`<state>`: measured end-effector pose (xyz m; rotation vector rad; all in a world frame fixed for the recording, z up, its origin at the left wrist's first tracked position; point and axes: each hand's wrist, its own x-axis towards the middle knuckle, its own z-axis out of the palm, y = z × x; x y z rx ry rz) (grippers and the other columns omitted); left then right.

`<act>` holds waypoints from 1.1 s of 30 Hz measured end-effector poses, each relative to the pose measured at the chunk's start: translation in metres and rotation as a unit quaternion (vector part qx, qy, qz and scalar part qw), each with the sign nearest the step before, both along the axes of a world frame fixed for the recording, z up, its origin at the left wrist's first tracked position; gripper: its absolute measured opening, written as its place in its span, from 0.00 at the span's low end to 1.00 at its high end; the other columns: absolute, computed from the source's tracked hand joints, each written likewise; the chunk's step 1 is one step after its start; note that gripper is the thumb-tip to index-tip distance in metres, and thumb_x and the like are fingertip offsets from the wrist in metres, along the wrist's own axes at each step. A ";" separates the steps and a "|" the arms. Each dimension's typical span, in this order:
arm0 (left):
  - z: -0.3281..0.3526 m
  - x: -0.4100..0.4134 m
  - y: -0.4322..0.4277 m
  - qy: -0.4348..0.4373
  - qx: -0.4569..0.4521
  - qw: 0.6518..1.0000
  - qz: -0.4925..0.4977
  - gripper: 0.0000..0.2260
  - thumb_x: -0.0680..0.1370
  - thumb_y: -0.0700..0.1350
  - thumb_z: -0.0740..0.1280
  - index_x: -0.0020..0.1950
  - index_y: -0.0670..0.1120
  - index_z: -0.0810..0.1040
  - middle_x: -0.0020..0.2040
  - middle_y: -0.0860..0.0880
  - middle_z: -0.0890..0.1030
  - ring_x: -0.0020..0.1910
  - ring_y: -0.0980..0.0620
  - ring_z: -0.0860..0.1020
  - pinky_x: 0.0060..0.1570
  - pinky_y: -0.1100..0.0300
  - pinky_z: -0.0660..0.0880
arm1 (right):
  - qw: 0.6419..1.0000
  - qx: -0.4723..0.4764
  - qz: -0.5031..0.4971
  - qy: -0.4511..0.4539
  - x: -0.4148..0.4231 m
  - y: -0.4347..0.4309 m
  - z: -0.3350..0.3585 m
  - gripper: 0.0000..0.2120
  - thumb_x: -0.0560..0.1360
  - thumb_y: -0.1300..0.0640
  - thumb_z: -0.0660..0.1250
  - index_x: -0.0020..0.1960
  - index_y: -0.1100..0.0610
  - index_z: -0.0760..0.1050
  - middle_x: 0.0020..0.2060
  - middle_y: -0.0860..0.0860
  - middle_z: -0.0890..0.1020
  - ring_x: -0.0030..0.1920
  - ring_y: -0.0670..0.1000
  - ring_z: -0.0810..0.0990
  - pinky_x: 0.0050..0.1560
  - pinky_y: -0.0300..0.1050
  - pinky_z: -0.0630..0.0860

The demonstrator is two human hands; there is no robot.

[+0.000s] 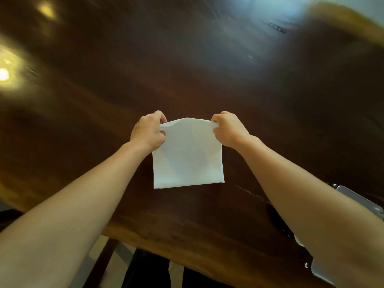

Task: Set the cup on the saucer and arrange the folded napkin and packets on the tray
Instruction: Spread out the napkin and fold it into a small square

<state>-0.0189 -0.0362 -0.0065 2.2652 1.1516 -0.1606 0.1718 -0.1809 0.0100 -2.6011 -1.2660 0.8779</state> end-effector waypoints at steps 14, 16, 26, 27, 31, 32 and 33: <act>0.064 -0.028 -0.012 -0.081 0.096 0.973 -0.192 0.12 0.70 0.35 0.72 0.43 0.50 0.73 0.41 0.53 0.72 0.43 0.50 0.72 0.38 0.56 0.74 | 0.991 0.071 -0.042 -0.104 -0.026 -0.049 0.071 0.13 0.79 0.66 0.64 0.54 0.54 0.84 0.50 0.52 0.79 0.53 0.55 0.76 0.50 0.52 0.79; 0.059 -0.040 -0.020 -0.071 0.106 0.967 -0.220 0.12 0.69 0.35 0.72 0.43 0.50 0.73 0.43 0.52 0.72 0.44 0.50 0.71 0.38 0.57 0.73 | 0.991 0.064 -0.029 -0.118 -0.039 -0.061 0.067 0.14 0.79 0.67 0.64 0.56 0.54 0.84 0.53 0.52 0.80 0.55 0.55 0.75 0.51 0.53 0.79; 0.006 -0.074 -0.052 -0.024 0.102 0.953 -0.283 0.10 0.69 0.36 0.70 0.47 0.46 0.77 0.53 0.47 0.77 0.53 0.45 0.72 0.46 0.52 0.77 | 0.988 -0.002 0.031 -0.151 -0.081 -0.097 0.009 0.15 0.80 0.64 0.64 0.61 0.52 0.82 0.55 0.50 0.77 0.54 0.53 0.72 0.46 0.47 0.79; 0.002 -0.076 -0.054 -0.022 0.105 0.952 -0.286 0.10 0.68 0.35 0.70 0.46 0.45 0.77 0.53 0.46 0.77 0.53 0.44 0.72 0.47 0.51 0.77 | 0.988 -0.008 0.031 -0.151 -0.083 -0.100 0.005 0.14 0.80 0.63 0.64 0.60 0.52 0.83 0.55 0.50 0.77 0.54 0.53 0.72 0.46 0.48 0.79; -0.010 -0.083 -0.057 0.009 0.108 0.951 -0.289 0.07 0.69 0.36 0.67 0.45 0.43 0.76 0.52 0.45 0.78 0.52 0.42 0.72 0.46 0.51 0.74 | 0.989 -0.040 0.029 -0.138 -0.089 -0.109 -0.008 0.14 0.79 0.64 0.62 0.59 0.54 0.83 0.57 0.51 0.77 0.55 0.55 0.71 0.48 0.49 0.78; -0.011 -0.084 -0.058 0.032 0.103 0.949 -0.295 0.07 0.70 0.37 0.66 0.47 0.44 0.76 0.53 0.45 0.77 0.53 0.42 0.71 0.47 0.52 0.72 | 0.990 -0.053 0.031 -0.125 -0.090 -0.110 -0.010 0.16 0.78 0.65 0.62 0.60 0.54 0.82 0.58 0.51 0.76 0.55 0.55 0.70 0.50 0.50 0.77; -0.010 -0.084 -0.058 0.058 0.101 0.946 -0.303 0.07 0.70 0.38 0.66 0.48 0.45 0.76 0.54 0.46 0.76 0.54 0.43 0.70 0.48 0.52 0.71 | 0.991 -0.068 0.033 -0.110 -0.089 -0.109 -0.010 0.17 0.77 0.66 0.62 0.62 0.54 0.81 0.60 0.51 0.76 0.56 0.56 0.70 0.52 0.50 0.76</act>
